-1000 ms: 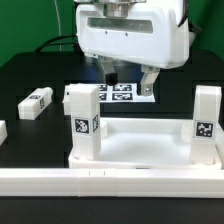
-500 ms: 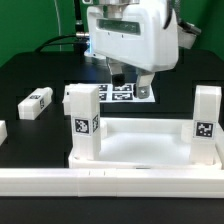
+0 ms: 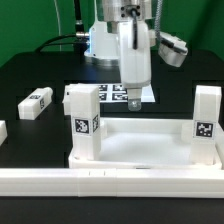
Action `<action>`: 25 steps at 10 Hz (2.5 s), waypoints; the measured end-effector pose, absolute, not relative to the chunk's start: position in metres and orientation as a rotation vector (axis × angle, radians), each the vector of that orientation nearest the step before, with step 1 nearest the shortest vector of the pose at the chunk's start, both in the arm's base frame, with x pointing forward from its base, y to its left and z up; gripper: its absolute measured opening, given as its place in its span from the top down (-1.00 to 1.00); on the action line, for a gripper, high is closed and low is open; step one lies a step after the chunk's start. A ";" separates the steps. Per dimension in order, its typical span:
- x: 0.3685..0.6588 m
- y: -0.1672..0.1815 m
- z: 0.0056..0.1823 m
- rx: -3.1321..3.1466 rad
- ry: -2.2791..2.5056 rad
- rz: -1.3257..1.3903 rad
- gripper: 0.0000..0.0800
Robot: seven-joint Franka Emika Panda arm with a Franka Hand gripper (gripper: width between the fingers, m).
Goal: Assemble desk
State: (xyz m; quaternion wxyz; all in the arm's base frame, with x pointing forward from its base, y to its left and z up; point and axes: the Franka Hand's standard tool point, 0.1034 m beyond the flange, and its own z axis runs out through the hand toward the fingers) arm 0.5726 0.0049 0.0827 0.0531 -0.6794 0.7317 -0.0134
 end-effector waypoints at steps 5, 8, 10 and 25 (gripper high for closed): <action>0.546 -0.002 0.049 -2.027 2.313 -0.017 -0.62; 0.534 -0.007 0.016 -2.072 2.351 0.008 -0.62; 0.531 -0.015 0.008 -2.092 2.354 0.010 -0.62; 0.507 -0.029 0.015 -2.207 2.261 0.011 0.85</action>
Offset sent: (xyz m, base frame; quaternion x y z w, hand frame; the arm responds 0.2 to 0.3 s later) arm -0.0296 -0.0075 -0.0319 -0.0108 0.0065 0.0322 0.9994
